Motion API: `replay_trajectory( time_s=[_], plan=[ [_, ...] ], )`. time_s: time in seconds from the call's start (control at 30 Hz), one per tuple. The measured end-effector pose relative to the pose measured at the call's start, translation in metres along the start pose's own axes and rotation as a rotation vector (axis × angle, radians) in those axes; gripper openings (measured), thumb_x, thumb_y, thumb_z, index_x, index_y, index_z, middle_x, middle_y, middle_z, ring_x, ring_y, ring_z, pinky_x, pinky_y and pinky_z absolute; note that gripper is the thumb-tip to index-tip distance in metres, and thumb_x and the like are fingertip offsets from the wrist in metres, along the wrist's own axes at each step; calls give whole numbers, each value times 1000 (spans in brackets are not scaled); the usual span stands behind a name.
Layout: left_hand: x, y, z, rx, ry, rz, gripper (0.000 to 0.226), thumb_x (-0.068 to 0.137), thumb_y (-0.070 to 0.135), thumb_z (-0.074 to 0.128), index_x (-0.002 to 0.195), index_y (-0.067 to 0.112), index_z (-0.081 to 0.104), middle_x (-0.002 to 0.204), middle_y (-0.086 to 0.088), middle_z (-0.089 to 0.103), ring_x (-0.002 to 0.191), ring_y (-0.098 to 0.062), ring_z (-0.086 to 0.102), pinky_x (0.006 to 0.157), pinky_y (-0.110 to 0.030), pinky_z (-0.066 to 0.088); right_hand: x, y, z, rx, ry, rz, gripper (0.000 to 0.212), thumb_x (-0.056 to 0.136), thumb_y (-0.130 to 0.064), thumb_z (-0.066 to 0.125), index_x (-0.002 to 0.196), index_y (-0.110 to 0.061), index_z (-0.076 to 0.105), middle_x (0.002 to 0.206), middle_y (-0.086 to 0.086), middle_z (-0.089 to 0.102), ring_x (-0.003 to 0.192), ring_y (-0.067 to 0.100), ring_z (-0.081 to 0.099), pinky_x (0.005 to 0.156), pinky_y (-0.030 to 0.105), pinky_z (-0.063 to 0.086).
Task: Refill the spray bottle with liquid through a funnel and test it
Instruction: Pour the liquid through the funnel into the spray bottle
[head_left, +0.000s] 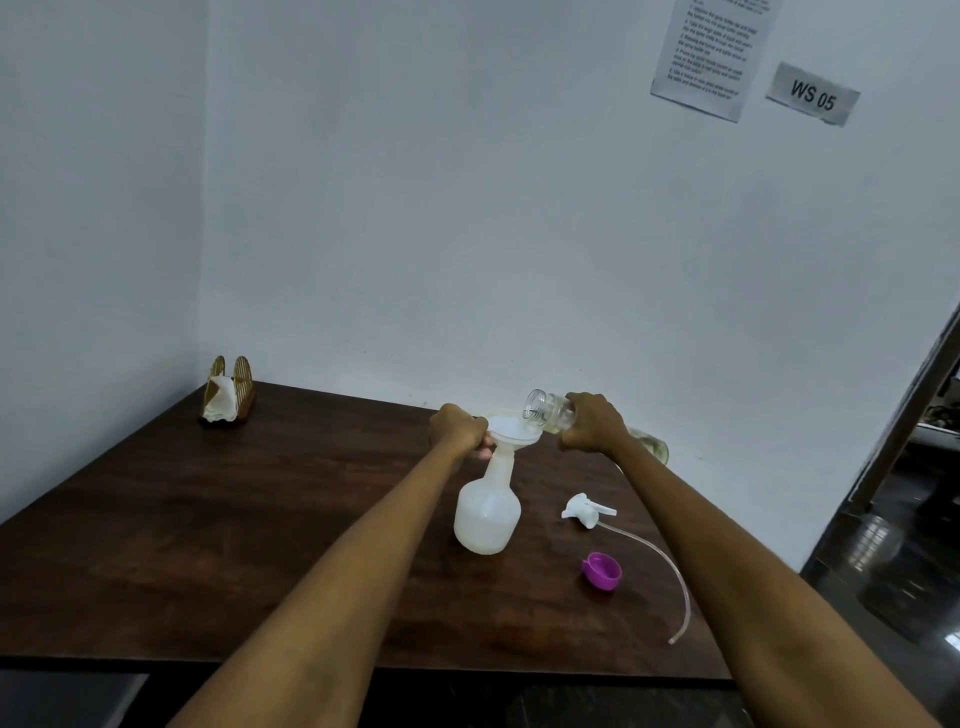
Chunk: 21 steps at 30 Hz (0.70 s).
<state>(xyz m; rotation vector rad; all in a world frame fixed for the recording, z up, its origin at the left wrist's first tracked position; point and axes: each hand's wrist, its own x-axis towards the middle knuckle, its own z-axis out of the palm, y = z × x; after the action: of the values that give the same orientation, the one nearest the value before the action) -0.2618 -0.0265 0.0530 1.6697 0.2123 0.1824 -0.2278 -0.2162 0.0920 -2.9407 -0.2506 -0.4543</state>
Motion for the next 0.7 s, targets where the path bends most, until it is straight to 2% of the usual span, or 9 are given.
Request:
replay_trajectory(
  time_s=[0.17, 0.33, 0.5, 0.6, 0.7],
  plan=[
    [0, -1, 0, 18, 7, -2, 26, 86, 1, 53, 61, 2, 61, 55, -6, 62, 28, -9, 55, 50, -23, 55, -1, -1, -2, -4, 7, -3, 46, 64, -11, 71, 58, -23, 27, 78, 3, 51, 74, 24, 45, 48, 20, 22],
    [0, -1, 0, 28, 1, 6, 26, 87, 1, 53, 62, 2, 60, 57, -6, 62, 27, -9, 54, 44, -21, 53, -3, -2, -2, -14, -3, -3, 45, 64, -11, 70, 59, -23, 28, 79, 3, 51, 74, 24, 46, 51, 22, 25],
    [-1, 0, -1, 39, -4, 6, 27, 87, 2, 52, 62, 3, 60, 57, -5, 62, 26, -7, 53, 40, -17, 50, -5, -2, -3, -10, -11, -10, 45, 65, -10, 70, 58, -23, 27, 66, -2, 44, 73, 24, 45, 49, 22, 24],
    [-1, 0, 0, 37, -4, 3, 27, 87, 1, 52, 62, 2, 60, 56, -5, 62, 27, -7, 54, 41, -18, 51, -5, -2, -3, -16, -7, -17, 45, 66, -10, 69, 57, -22, 27, 71, 1, 46, 74, 24, 45, 49, 22, 23],
    [0, 0, 0, 33, -1, -3, 26, 87, 1, 53, 62, 2, 61, 56, -5, 62, 27, -8, 54, 42, -19, 52, -6, -2, -3, -12, -11, -18, 44, 65, -10, 70, 57, -21, 27, 64, -4, 41, 73, 24, 45, 48, 20, 22]
  ],
)
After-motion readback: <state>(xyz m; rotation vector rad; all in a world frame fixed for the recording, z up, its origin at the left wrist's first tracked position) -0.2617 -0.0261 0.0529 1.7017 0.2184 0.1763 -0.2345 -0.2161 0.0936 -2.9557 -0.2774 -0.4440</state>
